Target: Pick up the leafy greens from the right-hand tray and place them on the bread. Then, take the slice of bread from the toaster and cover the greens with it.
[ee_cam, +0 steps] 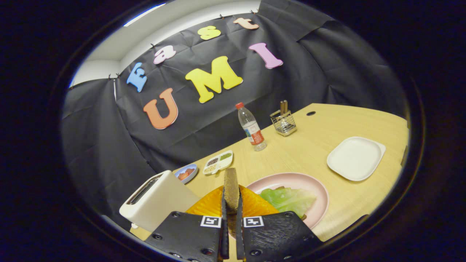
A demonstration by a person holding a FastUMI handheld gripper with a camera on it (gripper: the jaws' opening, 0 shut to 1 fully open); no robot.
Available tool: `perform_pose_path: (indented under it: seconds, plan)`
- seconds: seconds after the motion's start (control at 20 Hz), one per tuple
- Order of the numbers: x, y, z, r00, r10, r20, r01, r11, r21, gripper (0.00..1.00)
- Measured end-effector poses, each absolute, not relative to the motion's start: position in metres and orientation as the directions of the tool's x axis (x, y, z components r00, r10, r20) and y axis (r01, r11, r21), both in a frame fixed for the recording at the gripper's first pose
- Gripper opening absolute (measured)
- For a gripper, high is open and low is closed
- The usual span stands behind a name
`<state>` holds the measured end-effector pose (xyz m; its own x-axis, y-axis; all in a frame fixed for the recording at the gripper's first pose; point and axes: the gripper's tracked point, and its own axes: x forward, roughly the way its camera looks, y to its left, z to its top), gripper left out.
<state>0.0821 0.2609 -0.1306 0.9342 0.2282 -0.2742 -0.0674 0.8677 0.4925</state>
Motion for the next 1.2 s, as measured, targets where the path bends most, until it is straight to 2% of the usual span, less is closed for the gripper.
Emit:
perform_pose_path:
  seconds: [0.15,0.2,0.25,0.3,0.4,0.65,0.8,0.9,1.2]
  plan:
    - [0.084,0.239,-0.141,0.937,0.190,-0.295,-0.026,0.876,0.482,0.11]
    - [0.084,0.233,-0.142,0.938,0.184,-0.295,-0.020,0.876,0.483,0.17]
    - [0.085,0.227,-0.144,0.937,0.172,-0.303,-0.006,0.877,0.481,0.17]
    - [0.084,0.222,-0.145,0.937,0.166,-0.306,0.002,0.876,0.482,0.24]
    - [0.087,0.220,-0.150,0.935,0.161,-0.316,0.010,0.879,0.476,0.25]
    - [0.085,0.202,-0.146,0.944,0.128,-0.303,0.024,0.893,0.450,0.62]
    - [0.080,0.190,-0.131,0.963,0.084,-0.256,0.015,0.933,0.360,0.83]
    - [0.071,0.180,-0.112,0.977,0.059,-0.203,-0.001,0.961,0.278,0.91]
    - [0.041,0.161,-0.053,0.997,0.033,-0.072,-0.025,0.994,0.105,0.95]
